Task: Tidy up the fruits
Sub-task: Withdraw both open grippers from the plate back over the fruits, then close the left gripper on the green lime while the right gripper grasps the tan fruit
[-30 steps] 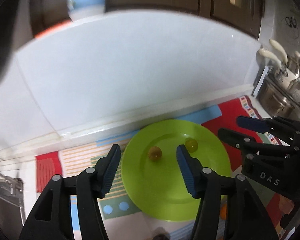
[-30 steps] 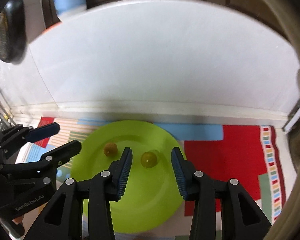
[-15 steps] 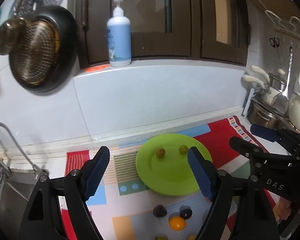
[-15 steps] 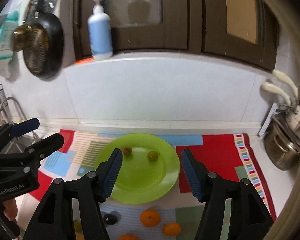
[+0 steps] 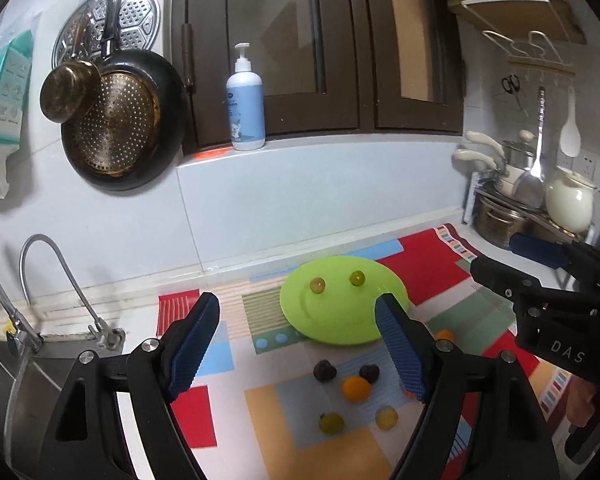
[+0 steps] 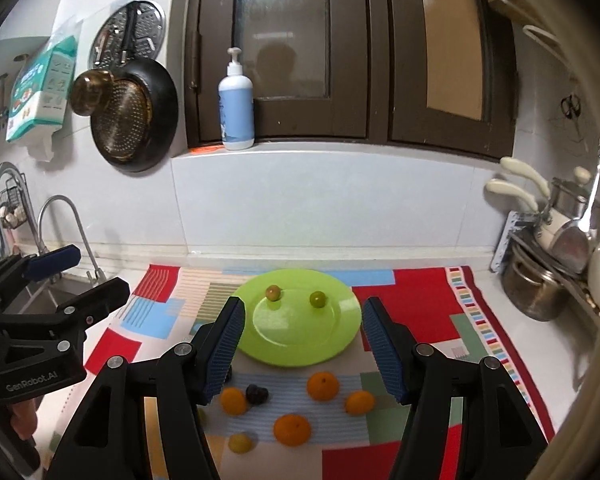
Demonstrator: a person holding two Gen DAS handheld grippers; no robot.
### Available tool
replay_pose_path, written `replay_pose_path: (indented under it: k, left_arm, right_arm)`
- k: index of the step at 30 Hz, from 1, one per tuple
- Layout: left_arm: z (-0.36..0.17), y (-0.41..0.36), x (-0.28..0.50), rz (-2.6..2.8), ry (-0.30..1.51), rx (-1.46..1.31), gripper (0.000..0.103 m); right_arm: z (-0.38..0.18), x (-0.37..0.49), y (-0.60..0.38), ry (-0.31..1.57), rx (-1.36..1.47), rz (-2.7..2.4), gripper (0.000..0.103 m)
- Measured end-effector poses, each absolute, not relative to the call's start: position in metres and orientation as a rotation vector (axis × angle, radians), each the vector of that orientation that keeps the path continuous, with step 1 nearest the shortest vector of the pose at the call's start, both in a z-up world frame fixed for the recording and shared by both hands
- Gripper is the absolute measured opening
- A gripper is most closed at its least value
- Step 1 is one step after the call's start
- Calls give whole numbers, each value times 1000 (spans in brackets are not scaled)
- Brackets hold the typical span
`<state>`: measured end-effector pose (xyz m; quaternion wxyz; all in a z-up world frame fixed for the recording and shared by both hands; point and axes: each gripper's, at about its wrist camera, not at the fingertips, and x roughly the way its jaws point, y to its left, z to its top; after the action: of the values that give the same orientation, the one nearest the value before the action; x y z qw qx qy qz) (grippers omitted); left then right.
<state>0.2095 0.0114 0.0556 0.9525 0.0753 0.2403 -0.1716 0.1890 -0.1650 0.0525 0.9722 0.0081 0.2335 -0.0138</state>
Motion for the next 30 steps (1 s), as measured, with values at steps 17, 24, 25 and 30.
replay_pose_path:
  k: [17, 24, 25, 30]
  left_arm:
    - [21, 45, 172, -461, 454, 318, 80]
    - [-7, 48, 181, -539, 491, 360, 80]
    - [-10, 48, 182, -548, 492, 367, 80]
    - [-30, 44, 193, -617, 514, 401, 80]
  right_arm:
    - [21, 140, -113, 527, -13, -38, 62]
    - [0, 143, -95, 576, -71, -44, 62]
    - [-4, 144, -94, 587, -76, -46, 62]
    - [-22, 154, -88, 649, -86, -19, 62]
